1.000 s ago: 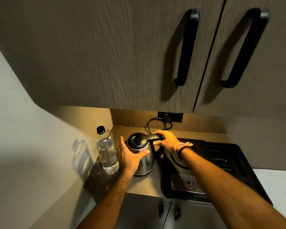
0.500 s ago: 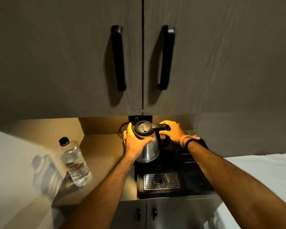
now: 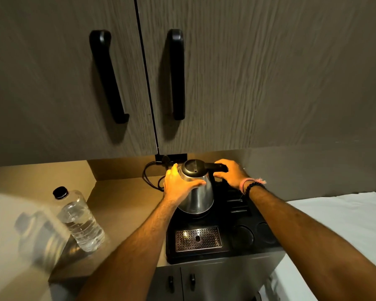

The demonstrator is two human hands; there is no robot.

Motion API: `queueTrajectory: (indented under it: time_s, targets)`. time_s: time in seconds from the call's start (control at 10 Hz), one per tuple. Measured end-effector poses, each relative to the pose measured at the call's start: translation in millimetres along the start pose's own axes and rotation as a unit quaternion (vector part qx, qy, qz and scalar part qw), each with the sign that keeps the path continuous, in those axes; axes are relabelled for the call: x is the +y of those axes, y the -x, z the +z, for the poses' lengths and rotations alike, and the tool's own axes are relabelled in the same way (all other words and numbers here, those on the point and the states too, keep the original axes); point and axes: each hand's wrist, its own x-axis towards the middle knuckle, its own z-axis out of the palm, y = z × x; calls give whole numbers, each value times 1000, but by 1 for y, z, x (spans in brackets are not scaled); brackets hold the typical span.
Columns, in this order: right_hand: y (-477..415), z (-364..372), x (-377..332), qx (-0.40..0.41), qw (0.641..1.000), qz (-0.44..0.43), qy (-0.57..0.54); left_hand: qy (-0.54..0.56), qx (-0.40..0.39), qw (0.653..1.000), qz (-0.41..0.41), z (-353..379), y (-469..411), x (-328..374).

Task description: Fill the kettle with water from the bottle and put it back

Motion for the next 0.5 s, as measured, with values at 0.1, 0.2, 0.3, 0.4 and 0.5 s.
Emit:
queueTrajectory:
  time_s: [0.1, 0.2, 0.3, 0.4, 0.5]
  targets:
    - [2, 3, 1, -6, 1000, 5, -6, -12, -2, 1000, -4, 0, 5, -4]
    - [3, 4, 2, -4, 1000, 5, -11, -11, -5, 1000, -3, 0, 7, -7]
    - [11, 7, 0, -3, 1000, 22, 1, -8, -12, 1000, -6, 0, 11, -9]
    - [20, 11, 1, -19, 999, 35, 35, -13, -40, 999, 11, -4, 16, -18]
    - [33, 15, 8, 2, 994, 9, 111, -19, -57, 998, 33, -8, 18, -30]
